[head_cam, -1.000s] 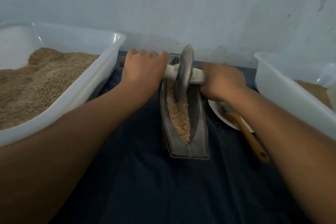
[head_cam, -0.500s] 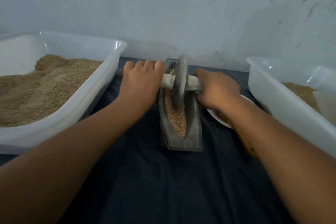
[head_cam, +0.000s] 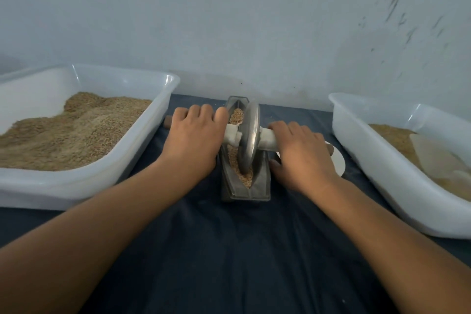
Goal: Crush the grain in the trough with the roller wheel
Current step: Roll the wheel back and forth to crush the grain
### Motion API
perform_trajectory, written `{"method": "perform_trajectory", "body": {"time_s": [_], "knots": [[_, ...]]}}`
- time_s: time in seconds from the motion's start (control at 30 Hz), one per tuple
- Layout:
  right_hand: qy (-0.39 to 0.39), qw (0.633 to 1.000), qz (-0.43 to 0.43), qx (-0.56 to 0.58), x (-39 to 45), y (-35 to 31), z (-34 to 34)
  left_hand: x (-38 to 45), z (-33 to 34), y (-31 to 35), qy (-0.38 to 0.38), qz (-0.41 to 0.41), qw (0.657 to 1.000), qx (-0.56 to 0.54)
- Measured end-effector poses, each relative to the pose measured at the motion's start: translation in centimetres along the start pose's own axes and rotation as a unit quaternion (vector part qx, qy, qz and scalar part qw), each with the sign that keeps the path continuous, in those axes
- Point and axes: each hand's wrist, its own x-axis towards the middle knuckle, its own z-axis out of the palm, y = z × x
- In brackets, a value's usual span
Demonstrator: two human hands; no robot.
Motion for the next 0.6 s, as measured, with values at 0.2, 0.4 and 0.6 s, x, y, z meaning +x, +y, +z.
{"method": "perform_trajectory", "body": {"time_s": [0.2,0.4,0.6], "knots": [[0.011,1.000,-0.002,-0.015,-0.7,-0.2,0.0,-0.3,0.0,0.1,-0.001,-0.001,1.000,-0.003],[-0.013,1.000,0.008,0.005,1.4,0.4,0.6,1.1,0.9,-0.1,-0.018,-0.012,1.000,-0.006],[-0.031,0.999,0.000,0.007,3.9,0.9,1.3,2.7,2.3,-0.6,-0.025,-0.026,0.998,-0.049]]}}
